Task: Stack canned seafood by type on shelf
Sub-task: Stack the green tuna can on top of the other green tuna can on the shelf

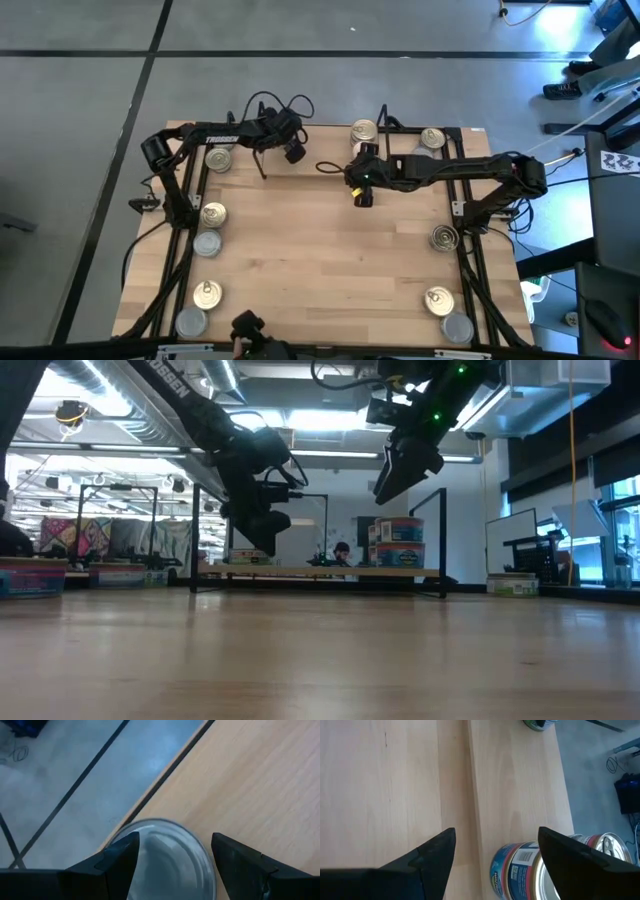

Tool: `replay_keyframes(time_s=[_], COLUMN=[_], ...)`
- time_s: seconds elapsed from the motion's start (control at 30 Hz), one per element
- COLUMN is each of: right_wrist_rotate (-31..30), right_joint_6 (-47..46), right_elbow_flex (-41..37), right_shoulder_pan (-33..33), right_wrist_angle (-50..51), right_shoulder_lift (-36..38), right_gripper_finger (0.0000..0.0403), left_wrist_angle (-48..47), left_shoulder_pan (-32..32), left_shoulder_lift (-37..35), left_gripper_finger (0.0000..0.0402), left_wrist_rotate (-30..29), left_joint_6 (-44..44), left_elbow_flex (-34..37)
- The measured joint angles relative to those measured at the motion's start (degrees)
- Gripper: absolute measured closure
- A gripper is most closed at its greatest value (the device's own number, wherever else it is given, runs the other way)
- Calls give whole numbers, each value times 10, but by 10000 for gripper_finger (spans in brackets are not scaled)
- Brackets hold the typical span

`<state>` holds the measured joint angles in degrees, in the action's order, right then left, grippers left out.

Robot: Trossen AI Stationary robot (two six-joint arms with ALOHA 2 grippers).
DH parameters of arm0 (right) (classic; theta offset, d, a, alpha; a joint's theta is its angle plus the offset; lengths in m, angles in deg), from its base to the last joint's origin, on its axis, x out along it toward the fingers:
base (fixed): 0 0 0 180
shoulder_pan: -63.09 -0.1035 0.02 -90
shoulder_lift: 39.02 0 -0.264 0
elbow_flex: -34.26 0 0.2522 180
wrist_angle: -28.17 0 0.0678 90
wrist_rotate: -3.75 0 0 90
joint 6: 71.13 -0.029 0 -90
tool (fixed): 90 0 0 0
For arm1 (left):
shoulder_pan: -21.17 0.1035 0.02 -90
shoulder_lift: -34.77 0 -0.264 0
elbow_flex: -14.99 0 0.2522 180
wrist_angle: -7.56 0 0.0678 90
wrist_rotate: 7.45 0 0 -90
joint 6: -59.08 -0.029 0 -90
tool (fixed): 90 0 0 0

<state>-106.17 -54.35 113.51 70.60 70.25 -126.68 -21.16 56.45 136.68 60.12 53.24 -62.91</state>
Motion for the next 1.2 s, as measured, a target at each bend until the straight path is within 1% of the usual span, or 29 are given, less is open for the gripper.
replay_keyframes(time_s=[0.2,0.27,0.33,0.4,0.57,0.63,0.7,0.83,0.93,1.07,1.2], right_wrist_rotate=[0,-1,0,3,20,18,4,-37,-42,-55,-56], right_joint_6=[-1,-21,-61,-106,-207,-251,-292,-360,-386,-391,-377], right_elbow_flex=[0,5,21,27,8,-17,-51,-118,-153,-187,-209], right_shoulder_pan=[-2,-13,-30,-52,-89,-90,-87,-46,10,100,180], right_wrist_angle=[3,51,131,177,216,221,228,248,249,228,201], right_shoulder_lift=[2,14,39,74,161,192,218,252,258,253,243], right_gripper_finger=[123,123,123,123,123,123,123,123,123,123,123], left_wrist_angle=[7,-7,-18,-24,-21,-22,-8,27,45,46,48], left_shoulder_pan=[-31,-52,-75,-100,-153,-167,-179,-194,-199,-215,-236], left_shoulder_lift=[-3,-11,-23,-44,-88,-97,-104,-115,-131,-159,-199], left_gripper_finger=[153,153,153,153,153,153,153,153,153,153,153], left_wrist_rotate=[3,4,6,8,11,28,52,62,60,60,60], left_joint_6=[-20,-25,-36,-47,-64,-63,-60,-19,1,15,28], left_elbow_flex=[-24,-36,-42,-43,-31,-16,7,66,99,131,159])
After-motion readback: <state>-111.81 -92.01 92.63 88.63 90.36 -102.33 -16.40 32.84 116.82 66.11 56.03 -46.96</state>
